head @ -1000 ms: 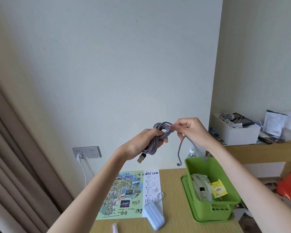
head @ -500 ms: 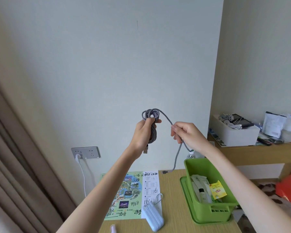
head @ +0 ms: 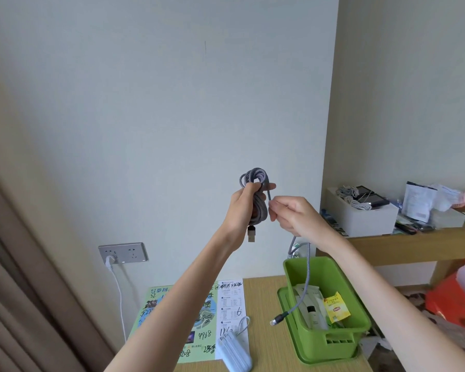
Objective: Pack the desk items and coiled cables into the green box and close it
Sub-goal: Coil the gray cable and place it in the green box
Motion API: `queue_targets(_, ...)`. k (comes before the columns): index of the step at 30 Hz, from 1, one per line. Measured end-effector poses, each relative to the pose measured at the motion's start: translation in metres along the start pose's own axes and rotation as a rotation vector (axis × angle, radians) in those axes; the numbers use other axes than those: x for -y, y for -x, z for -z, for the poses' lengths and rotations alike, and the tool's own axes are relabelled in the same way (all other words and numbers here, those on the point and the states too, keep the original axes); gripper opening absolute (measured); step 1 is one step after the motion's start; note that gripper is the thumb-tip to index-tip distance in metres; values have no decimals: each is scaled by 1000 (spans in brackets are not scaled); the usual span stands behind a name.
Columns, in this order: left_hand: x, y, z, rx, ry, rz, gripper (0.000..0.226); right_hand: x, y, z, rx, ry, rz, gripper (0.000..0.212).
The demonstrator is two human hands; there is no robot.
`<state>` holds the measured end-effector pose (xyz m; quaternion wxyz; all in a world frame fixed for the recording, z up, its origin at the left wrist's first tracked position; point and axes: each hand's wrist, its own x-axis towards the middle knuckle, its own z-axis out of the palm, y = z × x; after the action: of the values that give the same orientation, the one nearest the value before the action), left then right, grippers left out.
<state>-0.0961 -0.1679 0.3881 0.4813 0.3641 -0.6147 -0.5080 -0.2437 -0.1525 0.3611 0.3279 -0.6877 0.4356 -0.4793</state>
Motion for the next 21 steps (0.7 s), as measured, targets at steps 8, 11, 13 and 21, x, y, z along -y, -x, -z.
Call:
queue_targets(8,-5,0,1,51,9,108,32,0,1,-7,-23,101,85,36)
queue_targets(11,-7,-2,6,30,234,140,28,-1,-1,-8,-7,117,85,38)
queue_targets(13,-10,-4,12,10,460,134,27,-3,-1,-10,6,125,72,40)
queue_targets(21,-8,-8,34,-130,622,151,23,-8,2,-5,29,104,41,35)
